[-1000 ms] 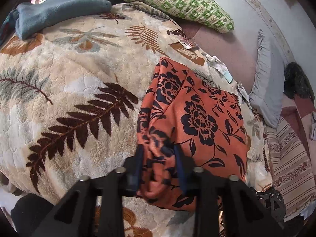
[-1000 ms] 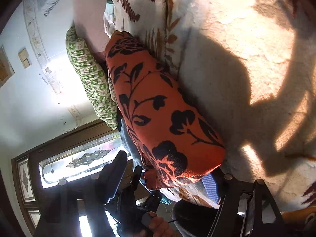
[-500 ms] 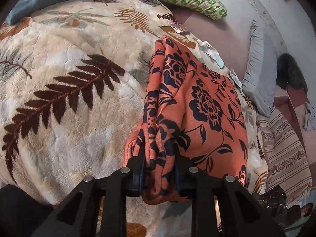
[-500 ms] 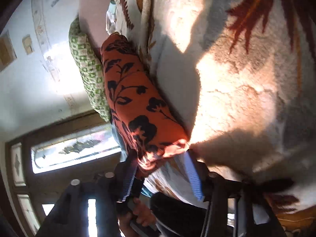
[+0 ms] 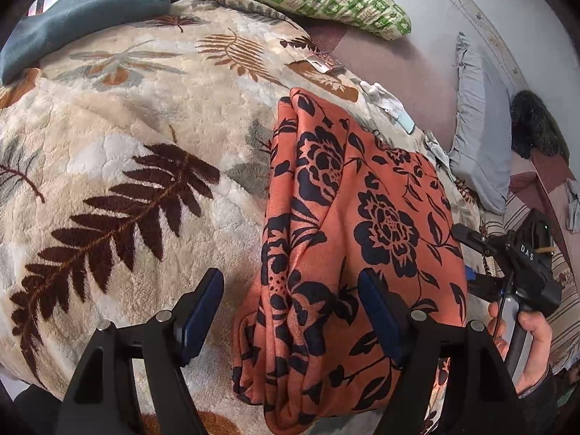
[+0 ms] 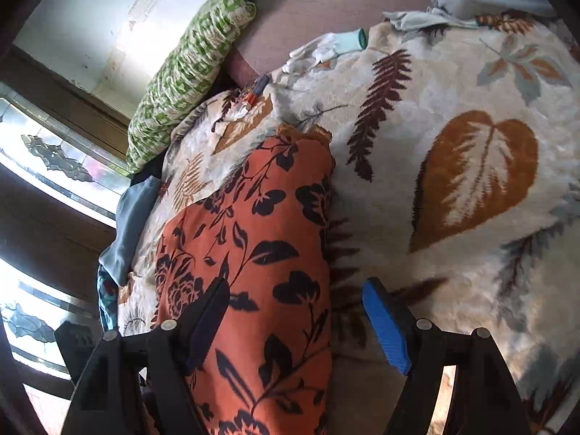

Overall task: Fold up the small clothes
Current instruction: 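Open both tools and release the folded shirt on the blanket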

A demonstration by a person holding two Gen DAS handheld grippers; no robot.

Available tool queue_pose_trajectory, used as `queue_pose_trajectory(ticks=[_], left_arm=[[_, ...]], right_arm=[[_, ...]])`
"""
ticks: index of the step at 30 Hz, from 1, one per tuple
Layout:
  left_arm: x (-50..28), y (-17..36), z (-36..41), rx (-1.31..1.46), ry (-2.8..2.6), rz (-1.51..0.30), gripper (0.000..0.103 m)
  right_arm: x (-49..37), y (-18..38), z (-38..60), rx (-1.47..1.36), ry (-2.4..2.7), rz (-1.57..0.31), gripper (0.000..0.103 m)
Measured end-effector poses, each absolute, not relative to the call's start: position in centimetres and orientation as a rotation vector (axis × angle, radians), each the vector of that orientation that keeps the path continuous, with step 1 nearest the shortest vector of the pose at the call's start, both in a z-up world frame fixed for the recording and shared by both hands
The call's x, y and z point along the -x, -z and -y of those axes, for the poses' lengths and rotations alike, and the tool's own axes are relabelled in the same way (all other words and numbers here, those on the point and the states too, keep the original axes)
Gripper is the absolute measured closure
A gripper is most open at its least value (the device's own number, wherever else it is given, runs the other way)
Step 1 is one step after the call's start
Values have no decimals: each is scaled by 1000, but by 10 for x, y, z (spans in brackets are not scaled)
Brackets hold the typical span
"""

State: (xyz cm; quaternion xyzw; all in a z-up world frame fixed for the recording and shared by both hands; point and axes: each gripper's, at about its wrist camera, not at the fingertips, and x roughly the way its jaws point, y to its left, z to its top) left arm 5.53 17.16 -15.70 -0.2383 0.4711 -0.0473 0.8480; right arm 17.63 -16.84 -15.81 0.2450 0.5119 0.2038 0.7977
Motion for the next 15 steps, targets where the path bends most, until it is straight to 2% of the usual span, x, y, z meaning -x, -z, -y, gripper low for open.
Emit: queue_pose_trajectory(ticks=[2,3,4,6,9,10,12,15], left_arm=[[-55,162,-170,505,109,-994,26],[-55,161,-170,504,115,-983,26],[-54,160,-170,503,128,-971,26],[-52,157,-171,499,153,-938,26],[-58,167,-172,485,144,-966,26],[-58,167,-173,491,149,-961,26],[-56,162,-177,501,141,-960,26],[-54,140,-189,548,135,-866,26]], right_arm=[[-194,178,156,-565,-498,-1158,29],[-197,184,152,-573,-520,-1174,56],[-197,186,152,-566,-500,-1181,62],[-187,183,160,-581,-466,-1139,66],[-179,189,163,-581,-422,-1128,66],[-180,190,160,-587,-420,-1126,56],[-181,189,156,-593,-445,-1128,46],[-182,189,160,-593,-429,-1155,44]])
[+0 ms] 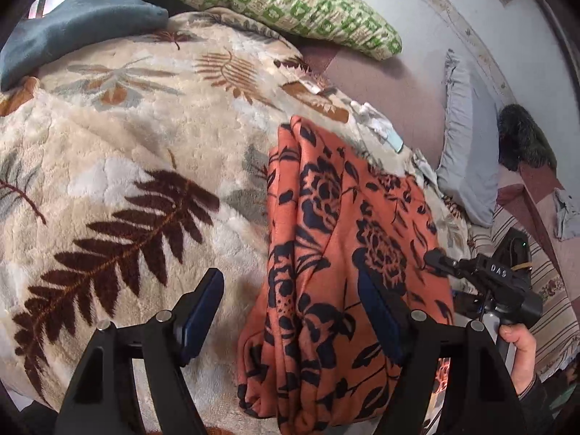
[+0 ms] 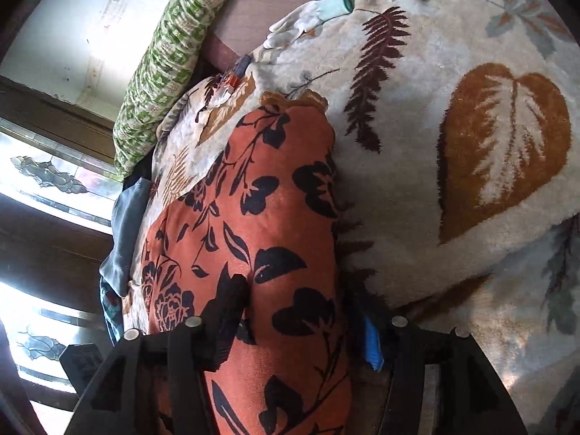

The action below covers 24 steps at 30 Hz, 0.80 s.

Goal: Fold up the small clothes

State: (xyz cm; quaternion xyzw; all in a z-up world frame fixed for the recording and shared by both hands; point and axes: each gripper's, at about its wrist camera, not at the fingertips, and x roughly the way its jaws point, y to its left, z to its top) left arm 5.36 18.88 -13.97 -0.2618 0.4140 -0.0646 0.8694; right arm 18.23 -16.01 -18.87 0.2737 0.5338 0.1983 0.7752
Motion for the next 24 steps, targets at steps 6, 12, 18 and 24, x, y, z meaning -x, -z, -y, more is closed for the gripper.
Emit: queue_pose_trajectory(ticks=[6,12,18,24], left_arm=[[-107,137,-196,605,230,-903,26],[-149,172,-180,599,275,-1057,37],[-156,179,-171,559,288,-1085,48],[-145,155,-160,390,230,-1053,45]], right_arm=[[-198,168,162,-550,-464,-1108,33],[-240,196,164,-669,-494,-1161,31],[-222,168,155,-537,-517,-1050,70],[-225,203,174,-703,-483,-1129,40]])
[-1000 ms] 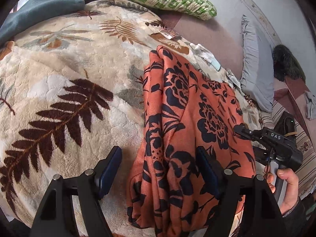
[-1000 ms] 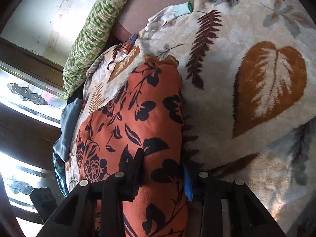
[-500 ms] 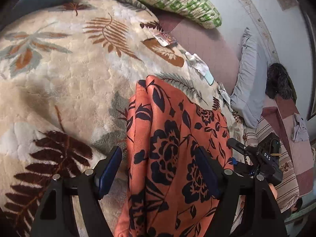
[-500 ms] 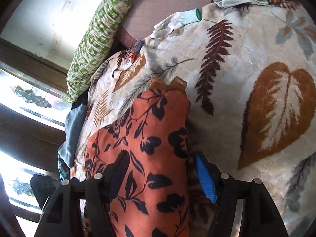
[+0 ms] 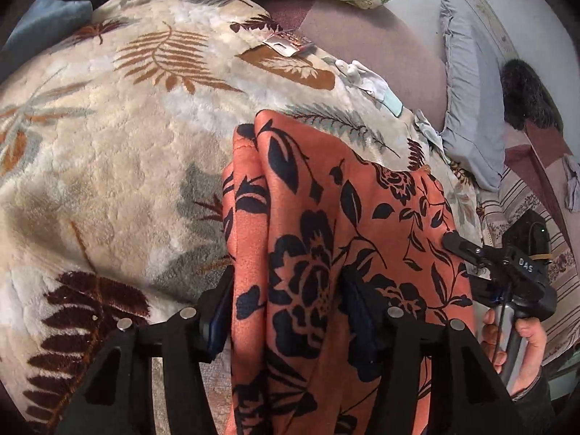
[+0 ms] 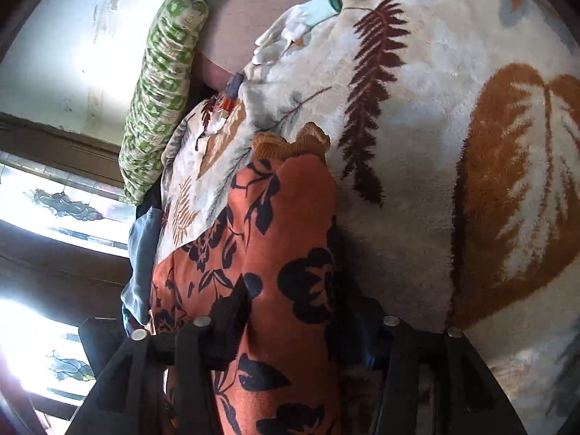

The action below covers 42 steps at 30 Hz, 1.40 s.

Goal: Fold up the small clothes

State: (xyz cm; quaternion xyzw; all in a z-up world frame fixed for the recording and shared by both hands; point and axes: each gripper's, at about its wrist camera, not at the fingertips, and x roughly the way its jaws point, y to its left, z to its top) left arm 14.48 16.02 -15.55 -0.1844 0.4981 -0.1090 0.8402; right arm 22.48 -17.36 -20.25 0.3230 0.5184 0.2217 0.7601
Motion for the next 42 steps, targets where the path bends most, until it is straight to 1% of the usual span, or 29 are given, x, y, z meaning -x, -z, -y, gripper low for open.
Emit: queue_pose_trajectory(ticks=[1,3,6,9,13,18,21,22,23,24,25,26,27,29,30,31,32,33,34,35,36,38,39,40,42], left_arm=[[-140,149,-158,356,215,-1039,45],[-127,135,-152,274,180,-1004,42],[-108,116,-141,192,141,-953,40],[-90,101,-136,170,93,-913,39],[-75,93,-130,148,38,-884,39],[-67,94,-127,134,34,-891,39],[-63,95,-126,131,35,-893,39],[-61,98,-125,126,37,-898,39],[-60,102,-124,119,39,-905,39],[-59,107,-122,110,37,-917,39],[-61,114,-121,101,34,-934,38],[-63,124,-120,95,30,-962,35],[-67,137,-119,90,26,-1002,34],[-68,154,-120,107,38,-1031,34],[-66,154,-123,120,38,-1014,31],[-66,152,-126,135,38,-1013,31],[-65,148,-129,159,42,-1017,31],[-64,141,-134,192,50,-1010,31],[-60,132,-141,232,66,-981,31],[-53,123,-149,270,82,-946,31],[-46,117,-158,305,89,-924,28],[-32,113,-178,407,99,-914,25],[-27,116,-187,466,103,-928,25],[-23,122,-194,525,113,-954,25],[-18,135,-199,623,160,-994,25]], right_arm=[[-221,196,173,-680,-487,-1134,37],[-209,181,181,-690,-522,-1106,35],[-184,163,191,-679,-538,-1084,27],[-157,160,191,-632,-539,-1113,27],[-125,172,183,-600,-548,-1162,27],[-113,190,167,-593,-562,-1199,27],[-118,204,165,-657,-566,-1222,28],[-119,205,165,-679,-580,-1217,40],[-118,201,164,-671,-577,-1204,49],[-115,194,163,-655,-581,-1186,65],[-112,184,160,-626,-578,-1166,67],[-109,176,160,-594,-567,-1149,67],[-108,178,160,-587,-557,-1157,67],[-110,206,164,-611,-499,-1229,67],[-109,217,168,-652,-500,-1236,66],[-107,216,170,-681,-510,-1221,65],[-105,210,170,-672,-516,-1219,62],[-105,204,169,-640,-506,-1222,55],[-104,196,169,-606,-491,-1220,51],[-105,187,170,-582,-482,-1204,51],[-104,176,172,-565,-468,-1178,51],[-100,149,178,-538,-456,-1095,50],[-99,134,178,-528,-469,-1048,48],[-98,122,176,-520,-493,-1013,44],[-102,104,161,-489,-568,-971,40]])
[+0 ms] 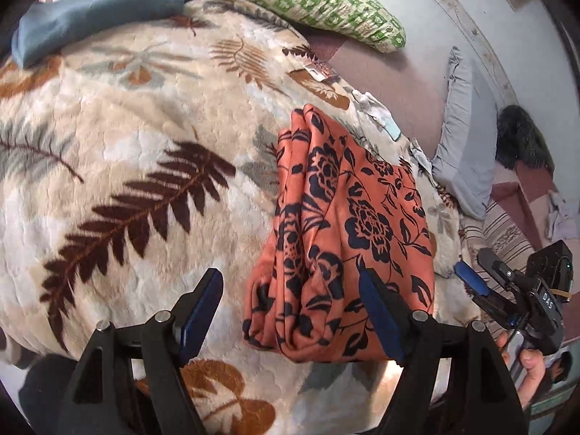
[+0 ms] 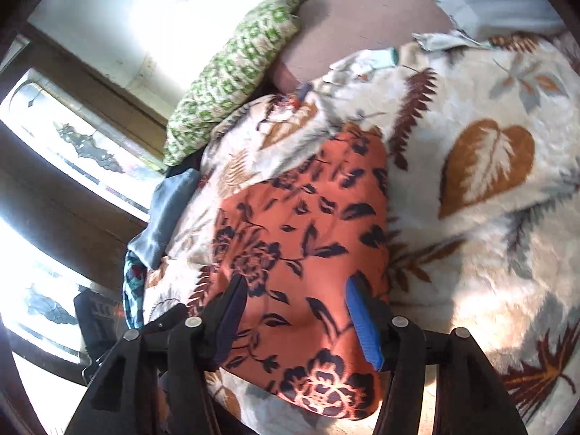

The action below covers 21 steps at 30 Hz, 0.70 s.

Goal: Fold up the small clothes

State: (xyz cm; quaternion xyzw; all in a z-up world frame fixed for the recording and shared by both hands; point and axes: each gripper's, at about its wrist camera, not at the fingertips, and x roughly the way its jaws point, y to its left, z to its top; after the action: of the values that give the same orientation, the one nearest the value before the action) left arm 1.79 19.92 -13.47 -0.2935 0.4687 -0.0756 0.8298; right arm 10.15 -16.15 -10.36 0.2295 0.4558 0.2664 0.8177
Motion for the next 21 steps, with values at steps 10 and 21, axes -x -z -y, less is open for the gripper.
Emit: queue_pose_trajectory(ticks=[10,21], left_arm=[[-18,150,-170,635,268,-1039,76],[-21,153,-190,708,247,-991,31]], right_arm=[[-128,159,119,-486,-643,-1094,39],[-126,166,127,-519,-686,-1093,39]])
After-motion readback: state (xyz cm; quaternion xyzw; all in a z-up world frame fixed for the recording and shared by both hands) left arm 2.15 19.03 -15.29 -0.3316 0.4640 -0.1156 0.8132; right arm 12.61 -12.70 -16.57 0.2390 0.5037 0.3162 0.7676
